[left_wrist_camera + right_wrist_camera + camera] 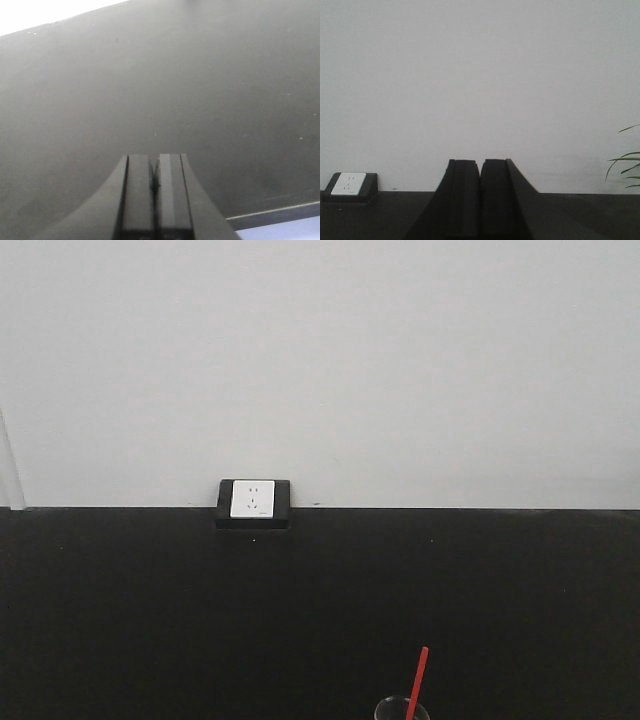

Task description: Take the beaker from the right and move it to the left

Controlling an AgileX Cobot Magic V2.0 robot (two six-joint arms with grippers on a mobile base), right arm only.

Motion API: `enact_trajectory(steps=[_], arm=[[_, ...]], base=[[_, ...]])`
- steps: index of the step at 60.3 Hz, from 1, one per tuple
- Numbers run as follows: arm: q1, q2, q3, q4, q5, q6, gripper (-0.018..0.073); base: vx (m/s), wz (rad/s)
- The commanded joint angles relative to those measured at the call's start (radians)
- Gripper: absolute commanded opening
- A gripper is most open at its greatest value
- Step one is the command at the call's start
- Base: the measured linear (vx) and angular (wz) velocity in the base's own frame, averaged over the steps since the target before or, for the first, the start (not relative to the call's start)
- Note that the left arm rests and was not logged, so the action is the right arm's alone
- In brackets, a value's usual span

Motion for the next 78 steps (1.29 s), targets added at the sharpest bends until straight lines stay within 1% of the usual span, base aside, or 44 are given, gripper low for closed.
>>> enact_trajectory(steps=[1, 7, 15, 19, 24, 28, 33, 41, 48, 58, 65, 68, 72, 78], arm=[[0.003, 0.151, -0.121, -0.010, -0.074, -0.009, -0.0005], [0.003, 0.249, -0.175, -0.009, -0.083, -0.005, -0.0003], [0.003, 0.340, -0.187, -0.015, -0.181, -0.005, 0.0017], [0.003, 0.371, -0.186, -0.015, -0.206, -0.005, 0.0051], [0.003, 0.402, -0.186, -0.015, -0.218, -0.005, 0.0117], [0.003, 0.419, -0.186, -0.015, -0.218, -0.005, 0.0195], [0.003, 0.439, -0.186, -0.015, -0.218, -0.005, 0.0321], [0.003, 0.470, -0.186, -0.014, -0.218, -0.005, 0.0564], [0.003, 0.500, -0.186, -0.014, -0.218, -0.005, 0.0724], [0.003, 0.515, -0.186, -0.004, -0.231, 0.002, 0.0726], [0.004, 0.535, -0.179, -0.026, -0.336, 0.051, 0.0706], [0.006, 0.557, -0.164, -0.077, -0.405, 0.067, 0.0695], [0.019, 0.592, -0.132, -0.148, -0.530, 0.093, 0.0678], [0.042, 0.667, -0.052, -0.270, -0.713, 0.169, 0.0653]], base=[[0.00, 0.00], [0.00, 0.00], [0.00, 0.00], [0.00, 0.00], [0.00, 0.00], [0.00, 0.00], [0.00, 0.00], [0.00, 0.00], [0.00, 0.00], [0.00, 0.00], [0.00, 0.00], [0.00, 0.00], [0.00, 0.00], [0.00, 0.00]])
